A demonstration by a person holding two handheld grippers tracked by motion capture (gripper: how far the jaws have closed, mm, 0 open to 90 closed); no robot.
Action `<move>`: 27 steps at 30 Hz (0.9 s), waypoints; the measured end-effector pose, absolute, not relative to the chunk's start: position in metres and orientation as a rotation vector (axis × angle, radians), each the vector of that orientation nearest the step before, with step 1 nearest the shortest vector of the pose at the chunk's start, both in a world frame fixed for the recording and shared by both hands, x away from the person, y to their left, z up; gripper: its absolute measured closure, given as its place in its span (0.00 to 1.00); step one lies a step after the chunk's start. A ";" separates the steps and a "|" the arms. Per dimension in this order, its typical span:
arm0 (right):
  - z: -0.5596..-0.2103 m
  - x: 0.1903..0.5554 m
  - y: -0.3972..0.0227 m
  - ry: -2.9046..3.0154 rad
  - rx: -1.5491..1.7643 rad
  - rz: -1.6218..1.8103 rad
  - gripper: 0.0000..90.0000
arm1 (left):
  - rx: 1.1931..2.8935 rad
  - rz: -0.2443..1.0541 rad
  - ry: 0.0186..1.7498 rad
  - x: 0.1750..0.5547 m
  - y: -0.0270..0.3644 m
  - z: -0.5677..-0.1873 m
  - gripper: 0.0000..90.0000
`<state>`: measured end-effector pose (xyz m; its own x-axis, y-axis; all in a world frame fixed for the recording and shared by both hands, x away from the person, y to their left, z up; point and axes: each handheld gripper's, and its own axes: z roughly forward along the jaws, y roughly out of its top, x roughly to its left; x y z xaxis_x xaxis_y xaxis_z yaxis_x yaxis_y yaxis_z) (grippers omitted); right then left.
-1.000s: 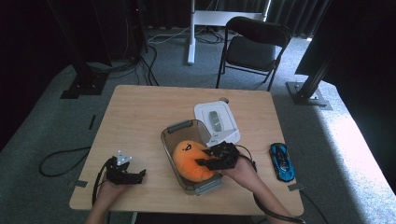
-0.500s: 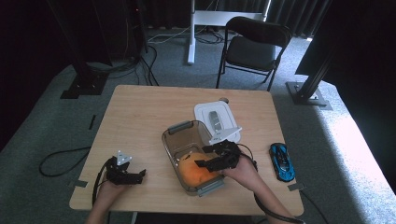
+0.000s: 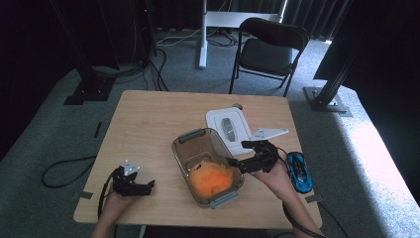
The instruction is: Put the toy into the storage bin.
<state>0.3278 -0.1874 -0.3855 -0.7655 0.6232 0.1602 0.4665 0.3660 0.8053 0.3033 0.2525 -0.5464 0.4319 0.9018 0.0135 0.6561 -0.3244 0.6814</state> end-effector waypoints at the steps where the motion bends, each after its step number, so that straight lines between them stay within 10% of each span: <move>1: -0.386 0.328 -0.192 2.426 1.010 1.341 0.13 | 2.087 0.531 1.306 0.303 0.253 -0.546 0.00; 27: -0.430 0.328 -0.301 2.136 1.374 1.124 0.16 | 2.083 0.534 1.309 0.303 0.252 -0.547 0.00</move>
<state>0.3275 -0.3014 -0.4297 -0.4605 0.8804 0.1131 0.5919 0.2097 0.7783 0.3031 0.2524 -0.5466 0.4290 0.9032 0.0142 0.6553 -0.3220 0.6833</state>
